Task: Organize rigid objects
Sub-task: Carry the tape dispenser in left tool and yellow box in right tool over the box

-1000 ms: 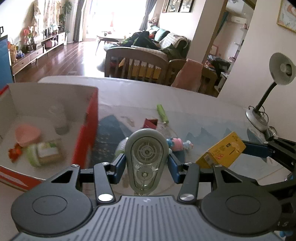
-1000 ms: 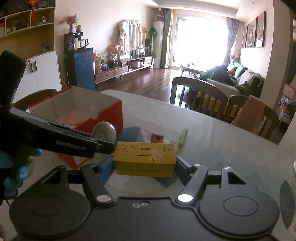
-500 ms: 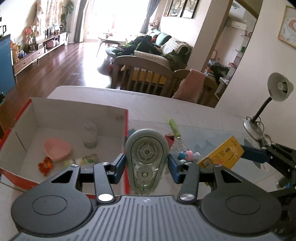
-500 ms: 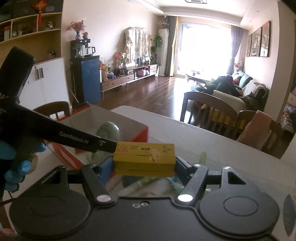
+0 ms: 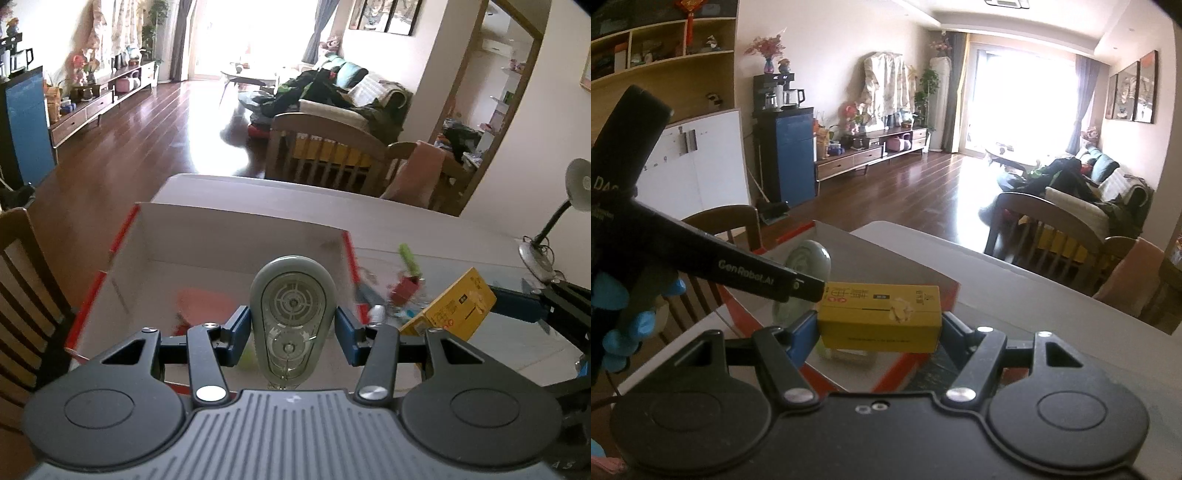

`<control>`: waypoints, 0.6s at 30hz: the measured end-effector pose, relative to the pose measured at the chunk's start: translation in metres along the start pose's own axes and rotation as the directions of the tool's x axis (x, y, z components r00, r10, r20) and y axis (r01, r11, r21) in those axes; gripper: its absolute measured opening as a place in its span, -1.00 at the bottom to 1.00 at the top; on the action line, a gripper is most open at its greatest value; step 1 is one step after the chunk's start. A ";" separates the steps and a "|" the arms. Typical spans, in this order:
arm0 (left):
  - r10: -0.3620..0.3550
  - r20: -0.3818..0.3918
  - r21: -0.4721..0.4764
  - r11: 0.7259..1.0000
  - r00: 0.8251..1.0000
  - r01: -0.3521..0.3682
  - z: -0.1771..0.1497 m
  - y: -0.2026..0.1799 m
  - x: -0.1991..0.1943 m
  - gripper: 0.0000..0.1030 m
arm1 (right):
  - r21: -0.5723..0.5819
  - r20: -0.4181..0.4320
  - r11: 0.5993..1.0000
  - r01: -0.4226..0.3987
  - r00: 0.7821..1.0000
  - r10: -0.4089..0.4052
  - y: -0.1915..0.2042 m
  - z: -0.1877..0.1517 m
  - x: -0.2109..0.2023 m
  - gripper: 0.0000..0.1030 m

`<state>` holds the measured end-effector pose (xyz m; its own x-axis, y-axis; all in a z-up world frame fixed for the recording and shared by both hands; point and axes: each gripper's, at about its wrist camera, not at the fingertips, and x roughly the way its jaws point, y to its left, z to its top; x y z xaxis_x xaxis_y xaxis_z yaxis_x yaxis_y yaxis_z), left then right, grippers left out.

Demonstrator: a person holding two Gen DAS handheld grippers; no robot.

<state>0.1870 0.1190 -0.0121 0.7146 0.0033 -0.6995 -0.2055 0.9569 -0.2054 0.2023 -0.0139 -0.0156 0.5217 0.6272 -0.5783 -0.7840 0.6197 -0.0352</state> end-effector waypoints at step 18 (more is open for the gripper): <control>0.098 -0.078 0.041 0.995 0.992 -0.095 0.036 0.089 0.059 -0.05 | -0.002 -0.137 0.998 0.055 0.989 -0.055 0.027 0.008 0.101 0.35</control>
<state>0.2348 0.2146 -0.0474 0.6368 0.0741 -0.7675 -0.2450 0.9632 -0.1102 0.2363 0.0699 -0.0688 0.5131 0.5218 -0.6815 -0.7549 0.6522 -0.0690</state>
